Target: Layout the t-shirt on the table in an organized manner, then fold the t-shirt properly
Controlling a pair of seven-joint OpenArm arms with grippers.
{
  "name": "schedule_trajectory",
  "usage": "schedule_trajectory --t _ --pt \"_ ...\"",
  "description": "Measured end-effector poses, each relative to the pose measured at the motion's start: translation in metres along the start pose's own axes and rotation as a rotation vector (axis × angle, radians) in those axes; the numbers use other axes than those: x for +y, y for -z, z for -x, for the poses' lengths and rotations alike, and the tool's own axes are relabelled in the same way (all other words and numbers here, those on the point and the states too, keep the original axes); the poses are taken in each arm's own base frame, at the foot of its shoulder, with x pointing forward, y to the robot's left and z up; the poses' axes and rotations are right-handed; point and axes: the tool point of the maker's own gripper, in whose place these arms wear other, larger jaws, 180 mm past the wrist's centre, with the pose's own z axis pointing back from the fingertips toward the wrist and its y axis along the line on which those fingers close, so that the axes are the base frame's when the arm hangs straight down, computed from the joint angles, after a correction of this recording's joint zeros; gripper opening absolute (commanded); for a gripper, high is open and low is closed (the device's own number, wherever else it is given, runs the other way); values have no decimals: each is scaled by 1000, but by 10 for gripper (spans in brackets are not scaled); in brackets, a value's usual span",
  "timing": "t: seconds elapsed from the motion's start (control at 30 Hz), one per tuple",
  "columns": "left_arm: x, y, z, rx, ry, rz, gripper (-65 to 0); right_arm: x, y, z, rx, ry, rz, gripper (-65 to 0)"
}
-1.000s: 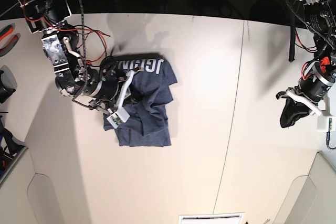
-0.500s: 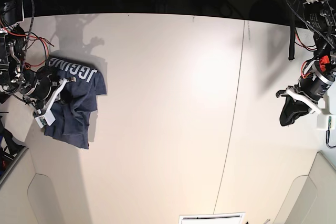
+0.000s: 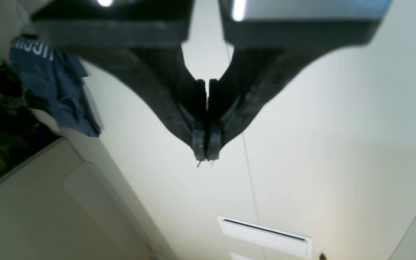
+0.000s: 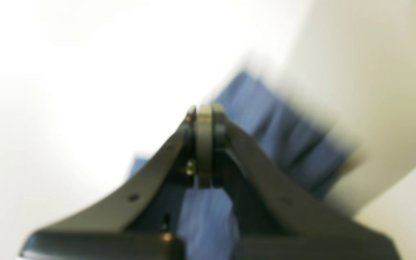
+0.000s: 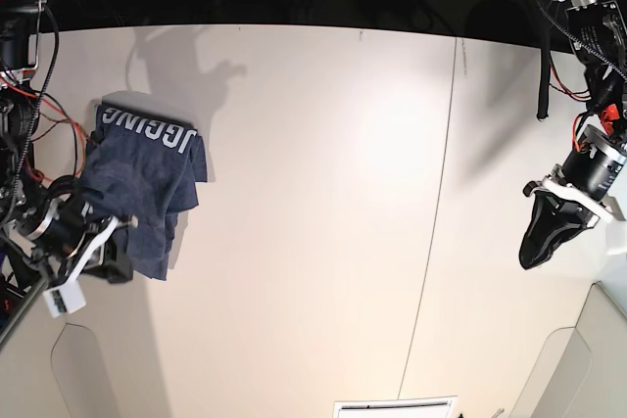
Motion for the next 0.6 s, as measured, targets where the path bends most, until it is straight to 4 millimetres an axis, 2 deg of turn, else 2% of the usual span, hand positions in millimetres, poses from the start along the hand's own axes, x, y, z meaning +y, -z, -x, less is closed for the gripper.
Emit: schedule_trajectory --t 0.03,0.1,0.27,0.37,0.53,0.6 --pt "-3 0 -2 -9 0 13 -650 -2 -6 -17 -45 -19 9 -650" --pt "-5 0 -5 -18 7 19 -650 -3 -17 -38 -102 -44 25 -650" --pt "-10 -13 -2 -2 16 23 -650 -2 -33 -37 -100 -39 35 -650" --pt "-12 -36 -4 0 5 15 -650 8 -46 -16 -70 -31 26 -650" --pt "-10 -90 -18 16 25 -36 -650 43 -80 27 -8 -47 -12 -650" --pt "-10 -111 -14 67 28 -60 -650 51 -96 45 38 -52 -4 -650"
